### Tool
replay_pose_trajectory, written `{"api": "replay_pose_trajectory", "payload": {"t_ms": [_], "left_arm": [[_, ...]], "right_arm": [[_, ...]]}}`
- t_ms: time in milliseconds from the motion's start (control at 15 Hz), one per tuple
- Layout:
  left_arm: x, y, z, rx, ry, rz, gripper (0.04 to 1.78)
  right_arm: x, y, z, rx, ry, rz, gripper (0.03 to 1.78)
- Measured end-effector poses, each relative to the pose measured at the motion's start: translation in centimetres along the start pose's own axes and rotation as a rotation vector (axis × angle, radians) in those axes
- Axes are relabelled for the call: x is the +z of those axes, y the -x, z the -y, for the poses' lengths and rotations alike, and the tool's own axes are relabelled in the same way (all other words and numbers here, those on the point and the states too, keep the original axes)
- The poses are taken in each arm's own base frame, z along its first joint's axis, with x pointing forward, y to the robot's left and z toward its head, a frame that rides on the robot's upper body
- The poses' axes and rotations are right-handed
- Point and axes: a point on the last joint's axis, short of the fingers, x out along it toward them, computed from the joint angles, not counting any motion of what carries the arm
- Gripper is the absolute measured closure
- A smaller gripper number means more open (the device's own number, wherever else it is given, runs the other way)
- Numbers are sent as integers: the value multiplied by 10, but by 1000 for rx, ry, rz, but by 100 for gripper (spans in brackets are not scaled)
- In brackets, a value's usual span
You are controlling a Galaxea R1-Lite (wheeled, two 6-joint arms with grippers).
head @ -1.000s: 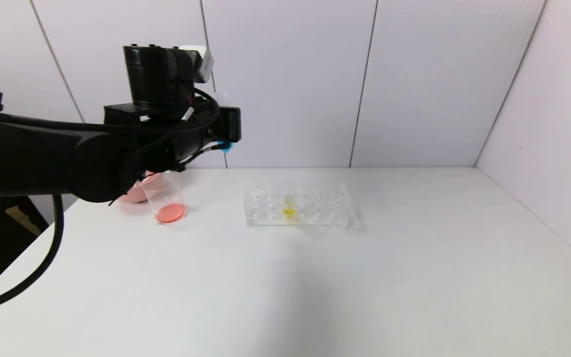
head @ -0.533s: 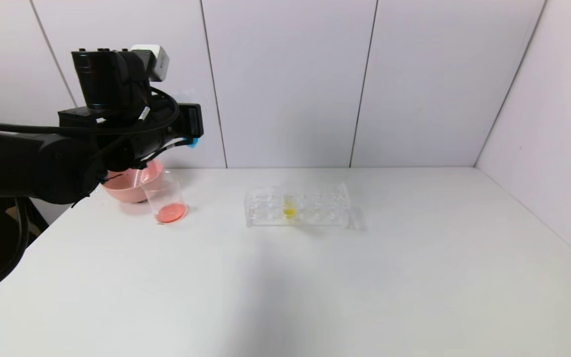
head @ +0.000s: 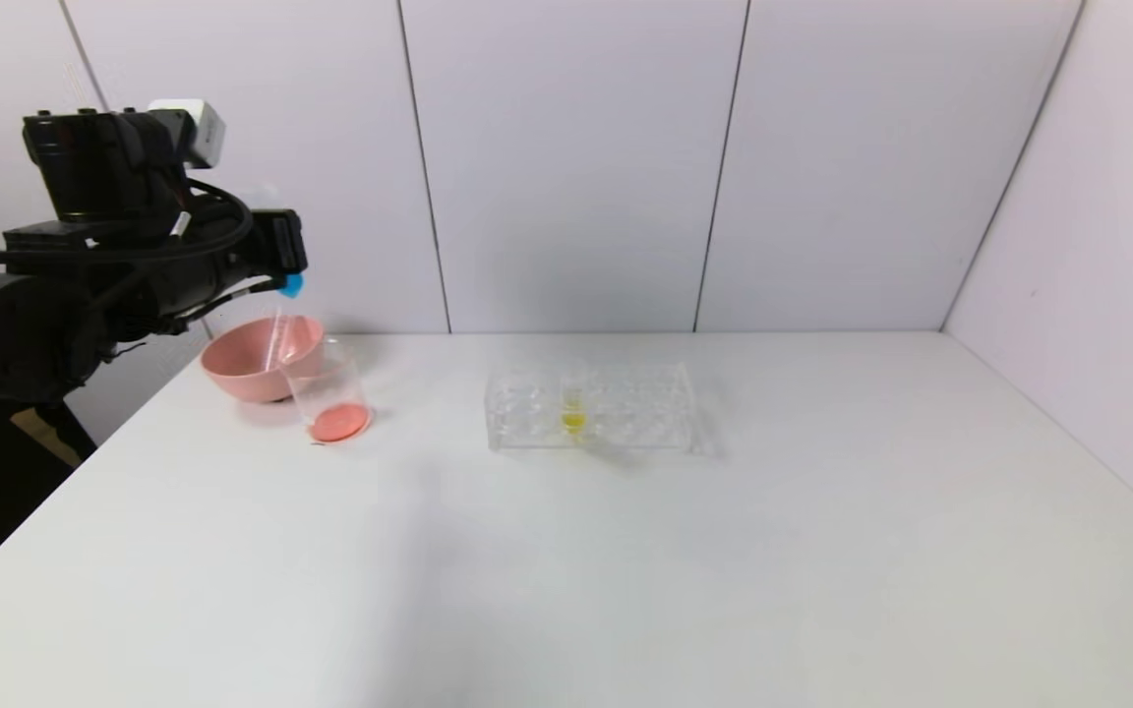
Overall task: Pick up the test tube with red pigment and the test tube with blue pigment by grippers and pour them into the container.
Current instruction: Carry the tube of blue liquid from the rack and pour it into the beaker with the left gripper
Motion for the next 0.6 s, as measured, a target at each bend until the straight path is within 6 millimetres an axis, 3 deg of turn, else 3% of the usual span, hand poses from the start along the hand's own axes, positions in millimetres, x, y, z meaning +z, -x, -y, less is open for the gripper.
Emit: {"api": "replay_pose_trajectory", "payload": {"t_ms": [600], "left_arm": [[0,-2,-56,116,-6,-4,136]], "right_arm": [[0,0,0,0,0,0,4]]}}
